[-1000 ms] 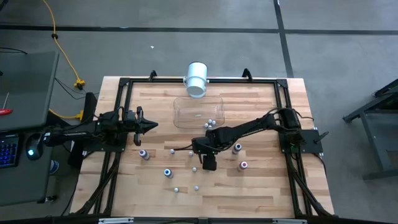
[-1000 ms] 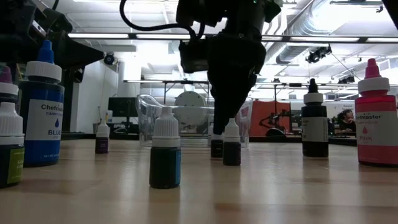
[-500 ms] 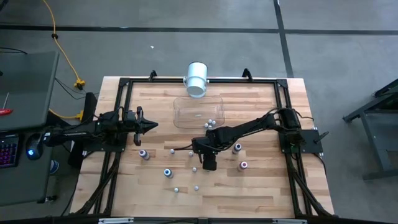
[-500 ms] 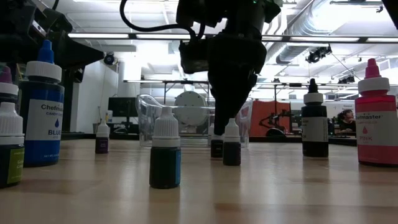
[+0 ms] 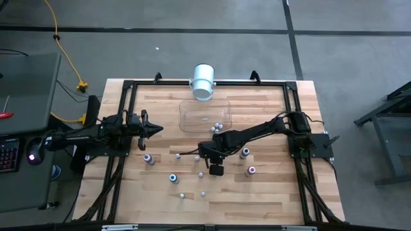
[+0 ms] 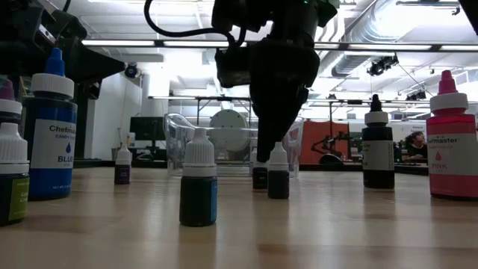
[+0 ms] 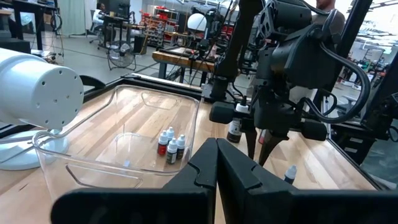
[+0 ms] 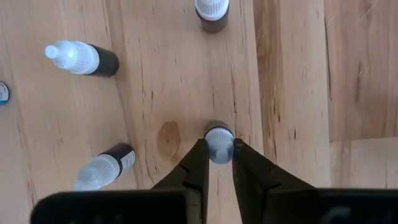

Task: Pick & Place food coloring
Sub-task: Put the small black food coloring bottle into the transparent bin

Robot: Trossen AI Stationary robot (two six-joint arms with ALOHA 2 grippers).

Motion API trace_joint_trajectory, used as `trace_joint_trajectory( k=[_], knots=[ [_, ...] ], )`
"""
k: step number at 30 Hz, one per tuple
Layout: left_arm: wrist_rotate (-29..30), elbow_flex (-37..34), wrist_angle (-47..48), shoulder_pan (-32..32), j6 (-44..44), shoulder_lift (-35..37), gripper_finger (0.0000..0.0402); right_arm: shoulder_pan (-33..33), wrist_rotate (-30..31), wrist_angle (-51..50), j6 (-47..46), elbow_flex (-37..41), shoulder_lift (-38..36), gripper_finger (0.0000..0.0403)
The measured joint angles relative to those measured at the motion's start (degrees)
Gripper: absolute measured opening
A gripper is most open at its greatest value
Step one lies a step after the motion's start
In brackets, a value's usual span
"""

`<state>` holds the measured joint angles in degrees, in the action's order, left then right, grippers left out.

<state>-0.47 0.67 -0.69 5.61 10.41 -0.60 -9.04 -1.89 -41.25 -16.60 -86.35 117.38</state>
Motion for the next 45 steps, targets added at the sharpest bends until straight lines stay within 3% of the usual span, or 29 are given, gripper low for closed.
trace_joint_trajectory(
  k=[11,29,45],
  knots=[
    [0.00,0.00,0.00,0.01,-0.01,-0.01,0.0001,0.00,0.11,0.17,-0.04,-0.17,-0.52,0.0041],
    [0.00,0.00,0.00,0.00,0.00,-0.02,0.0001,0.06,3.65,-0.47,-3.33,-0.81,-8.54,0.0041],
    [0.00,0.00,0.02,0.02,-0.02,-0.02,0.0001,5.82,7.94,-19.86,3.31,-21.66,-9.01,0.0041]
  ],
)
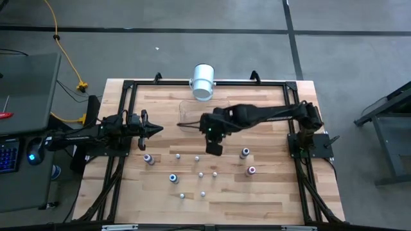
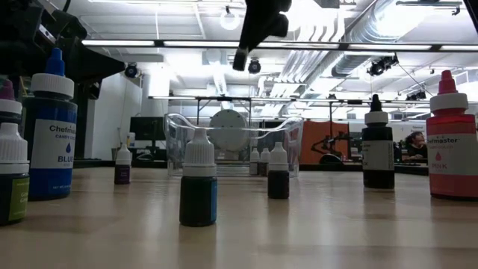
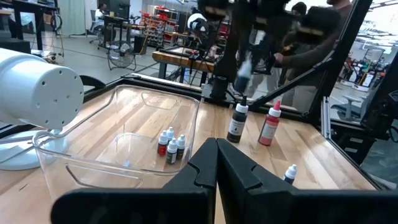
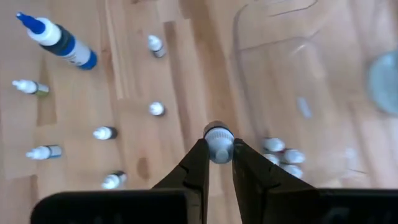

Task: Pick & Place food coloring
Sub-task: Put the small black food coloring bottle into the transparent bin

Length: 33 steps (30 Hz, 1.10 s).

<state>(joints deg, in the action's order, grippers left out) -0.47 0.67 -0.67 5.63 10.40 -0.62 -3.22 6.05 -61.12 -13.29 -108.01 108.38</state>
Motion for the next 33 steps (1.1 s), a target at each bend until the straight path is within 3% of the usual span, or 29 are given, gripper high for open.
trace_joint_trajectory(
  k=[6,14,22,33],
  knots=[
    [0.00,0.00,-0.01,0.00,0.00,0.00,0.0001,3.77,3.04,-5.93,1.87,-2.05,-0.07,0.0041],
    [0.00,0.00,0.00,0.00,0.00,0.02,0.0001,10.64,3.45,-2.47,2.74,4.88,-0.07,0.0041],
    [0.00,0.00,-0.02,0.00,0.00,0.00,0.0001,17.60,-0.37,5.46,-8.67,13.44,-0.04,0.0042],
    [0.00,0.00,0.00,0.00,0.00,0.02,0.0001,20.15,-3.09,11.26,-16.39,22.54,0.00,0.0041]
  ],
)
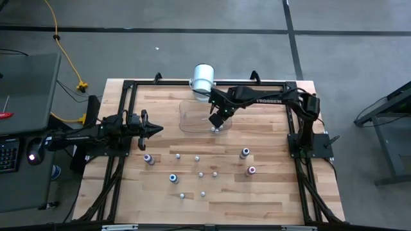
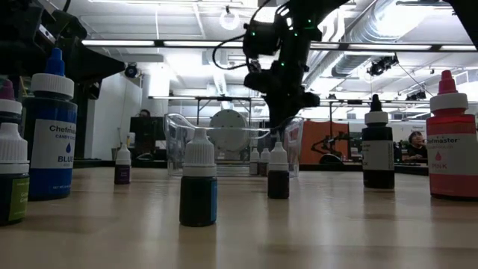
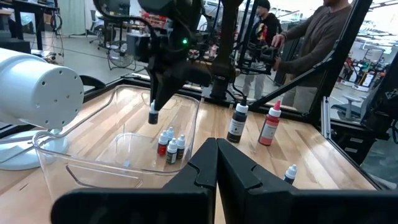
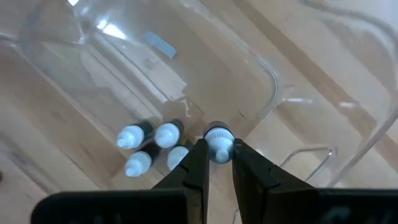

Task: Pick & Place food coloring
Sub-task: Put the small black food coloring bottle into the transparent bin

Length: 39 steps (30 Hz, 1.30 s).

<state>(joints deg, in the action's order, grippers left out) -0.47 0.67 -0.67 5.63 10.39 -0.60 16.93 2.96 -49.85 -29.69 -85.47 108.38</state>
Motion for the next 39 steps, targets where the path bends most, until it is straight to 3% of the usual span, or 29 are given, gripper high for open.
trace_joint_trajectory(
  k=[30,39],
  knots=[
    [0.00,0.00,-0.01,0.00,0.02,0.00,0.0001,-1.22,-0.31,3.74,-4.00,1.92,3.78,0.0048],
    [0.00,0.00,0.00,-0.02,0.00,0.00,0.0001,-1.25,-0.71,3.77,-4.00,1.92,3.80,0.0080]
  ],
)
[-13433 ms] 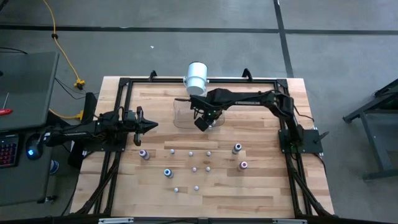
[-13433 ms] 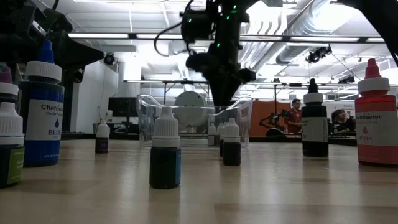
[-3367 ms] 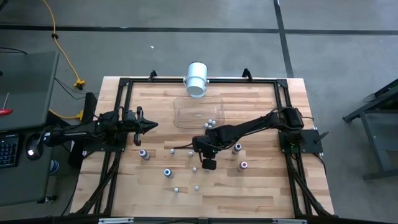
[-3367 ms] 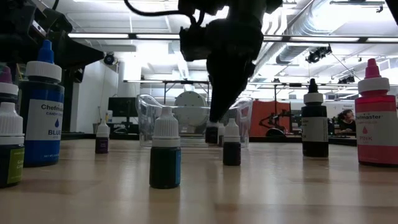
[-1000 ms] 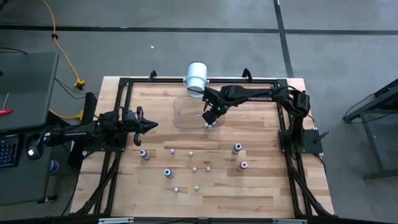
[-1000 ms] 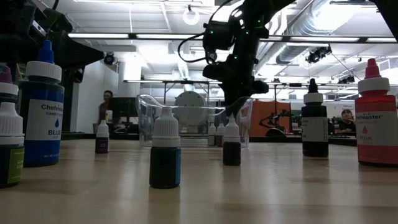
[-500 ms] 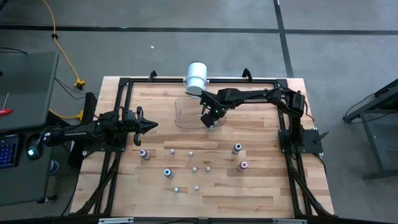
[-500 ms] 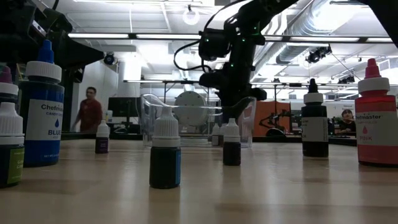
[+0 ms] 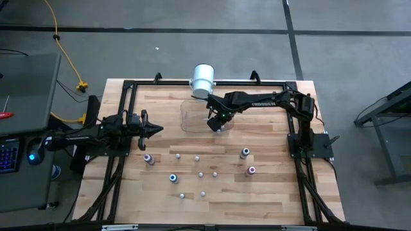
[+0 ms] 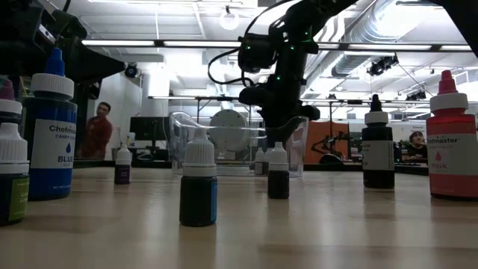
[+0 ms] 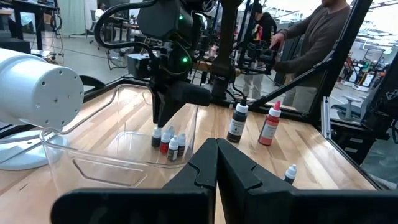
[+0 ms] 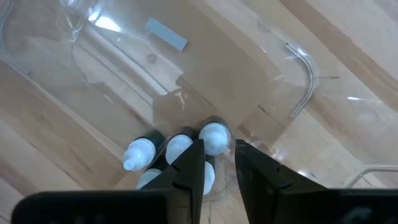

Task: Pick & Place food coloring
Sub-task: Put the small black food coloring bottle into the transparent bin, then put the bottom small purple food coloring bottle into the transparent bin

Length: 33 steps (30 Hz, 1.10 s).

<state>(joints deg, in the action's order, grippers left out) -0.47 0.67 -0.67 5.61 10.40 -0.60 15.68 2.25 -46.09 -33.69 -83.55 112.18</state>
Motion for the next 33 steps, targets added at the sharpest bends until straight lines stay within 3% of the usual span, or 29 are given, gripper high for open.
trace_joint_trajectory(
  k=[14,25,33],
  knots=[
    [0.00,0.00,-0.01,0.00,0.01,0.00,0.0001,0.02,0.46,-3.28,0.55,-2.67,0.26,0.0085],
    [0.00,0.00,0.00,0.00,0.00,0.00,0.0001,-0.39,3.42,-14.38,5.24,-14.20,0.24,0.0085],
    [0.00,0.00,0.00,0.02,0.01,0.00,0.0001,-5.35,3.05,-20.58,12.98,-26.03,0.11,0.0085]
  ],
)
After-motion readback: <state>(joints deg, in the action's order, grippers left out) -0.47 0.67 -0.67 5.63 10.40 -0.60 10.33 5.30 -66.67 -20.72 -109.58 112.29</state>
